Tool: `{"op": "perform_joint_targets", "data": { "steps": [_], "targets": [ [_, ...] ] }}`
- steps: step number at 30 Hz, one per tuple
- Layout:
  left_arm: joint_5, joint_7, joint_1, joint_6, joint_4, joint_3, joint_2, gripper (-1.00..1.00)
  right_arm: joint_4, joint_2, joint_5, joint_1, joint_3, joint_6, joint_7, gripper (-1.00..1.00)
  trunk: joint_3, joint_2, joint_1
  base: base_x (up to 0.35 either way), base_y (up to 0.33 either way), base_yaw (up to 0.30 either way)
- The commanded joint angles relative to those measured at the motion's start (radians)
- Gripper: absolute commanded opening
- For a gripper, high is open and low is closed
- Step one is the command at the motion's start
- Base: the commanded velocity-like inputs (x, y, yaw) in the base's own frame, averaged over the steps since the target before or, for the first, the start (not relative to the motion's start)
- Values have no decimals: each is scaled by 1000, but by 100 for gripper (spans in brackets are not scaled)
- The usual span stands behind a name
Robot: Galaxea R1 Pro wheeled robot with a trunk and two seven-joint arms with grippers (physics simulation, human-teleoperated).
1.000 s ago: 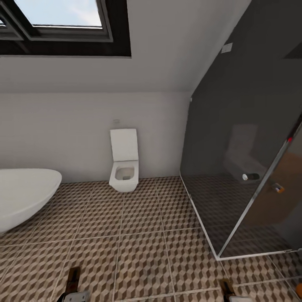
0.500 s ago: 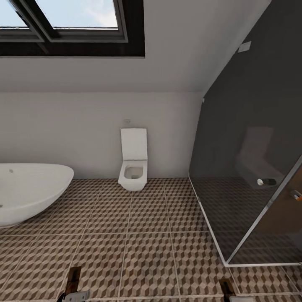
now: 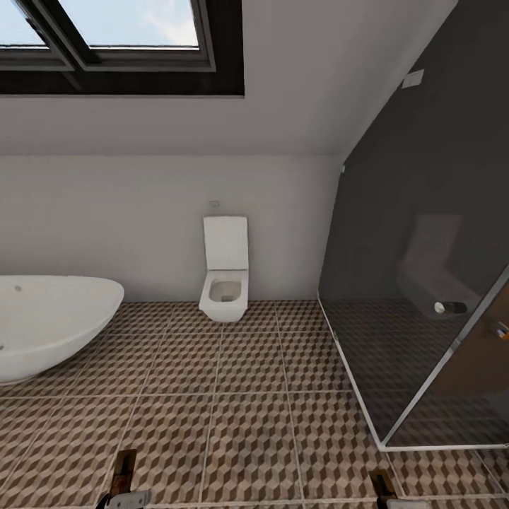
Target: Take the four mousetraps from the cabinet in the bathroom and place them on the bathroom floor. Make sure all four end up on the same floor surface, and ensure that at least two of them are either under or directly next to the same bathroom sink.
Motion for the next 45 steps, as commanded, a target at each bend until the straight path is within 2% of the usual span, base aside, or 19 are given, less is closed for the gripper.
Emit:
{"op": "perform_joint_targets", "data": {
  "steps": [1,32,45],
  "targets": [
    [-6,10,-1,-1,1,-7,0,-100,-1,-1,-7,-1,8,-3,-5,-100,-2,-2,1,159,6,0],
    [-6,9,-1,-1,1,-7,0,-100,-1,-1,-6,-1,9,-3,-5,-100,-2,-2,1,265,162,0],
    [-6,9,-1,-1,1,-7,0,-100,-1,-2,-5,-1,10,-3,-4,-100,-2,-2,1,41,19,0]
  ]
}}
